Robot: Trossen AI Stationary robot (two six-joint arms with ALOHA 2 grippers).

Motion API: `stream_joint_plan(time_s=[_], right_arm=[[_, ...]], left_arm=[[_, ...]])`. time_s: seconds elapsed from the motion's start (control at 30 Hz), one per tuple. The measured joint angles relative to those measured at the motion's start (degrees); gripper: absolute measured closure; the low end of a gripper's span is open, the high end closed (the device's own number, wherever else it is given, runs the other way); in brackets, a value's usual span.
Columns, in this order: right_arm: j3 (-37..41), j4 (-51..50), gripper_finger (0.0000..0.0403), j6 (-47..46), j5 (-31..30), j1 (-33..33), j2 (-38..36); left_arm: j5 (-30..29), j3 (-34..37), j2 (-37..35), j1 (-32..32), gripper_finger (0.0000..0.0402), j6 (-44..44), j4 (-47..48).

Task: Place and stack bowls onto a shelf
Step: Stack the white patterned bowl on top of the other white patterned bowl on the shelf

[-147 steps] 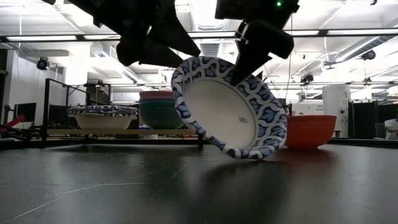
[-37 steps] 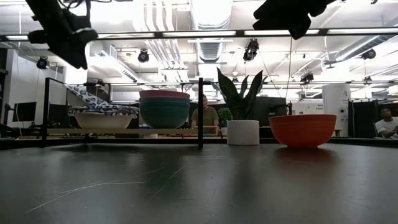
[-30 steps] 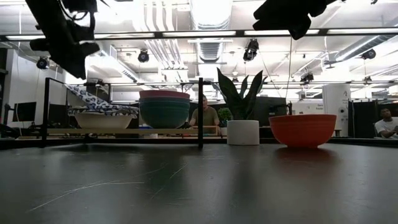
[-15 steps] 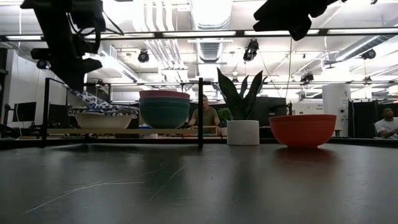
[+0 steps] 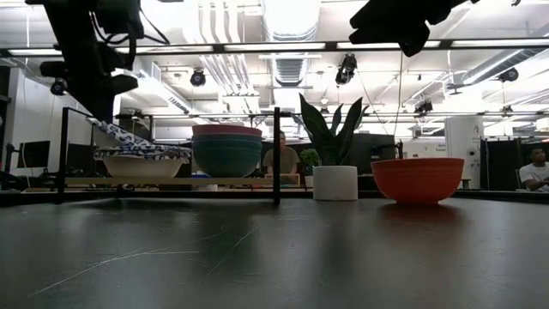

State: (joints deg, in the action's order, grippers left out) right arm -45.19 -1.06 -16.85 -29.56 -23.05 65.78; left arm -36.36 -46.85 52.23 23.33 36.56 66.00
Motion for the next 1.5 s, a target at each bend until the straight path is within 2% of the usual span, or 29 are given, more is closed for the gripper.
stream_joint_plan(time_s=[0.3, 0.5, 0.7, 1.0, 1.5], right_arm=[[0.00, 0.05, 0.0255, -0.09, -0.04, 0.07, 0.00], [0.00, 0.08, 0.0255, -0.10, -0.52, 0.09, 0.00], [0.00, 0.09, 0.0255, -0.08, -0.61, 0.64, 0.00], [0.00, 0.09, 0.0255, -0.10, -0.59, 0.83, 0.00], [0.00, 0.05, 0.0255, -0.11, -0.45, 0.83, 0.00]], left_arm=[[0.32, -3.15, -0.17, -0.02, 0.0316, -0.17, 4.81], [4.48, -4.93, -0.02, -0.02, 0.0316, -0.57, 8.33], [4.89, -6.42, 0.20, -0.03, 0.0316, 0.86, 14.65], [1.11, -4.74, 1.72, -0.04, 0.0316, 1.94, 11.55], [-1.06, -3.72, 9.14, -0.04, 0.0316, 1.48, 6.45]])
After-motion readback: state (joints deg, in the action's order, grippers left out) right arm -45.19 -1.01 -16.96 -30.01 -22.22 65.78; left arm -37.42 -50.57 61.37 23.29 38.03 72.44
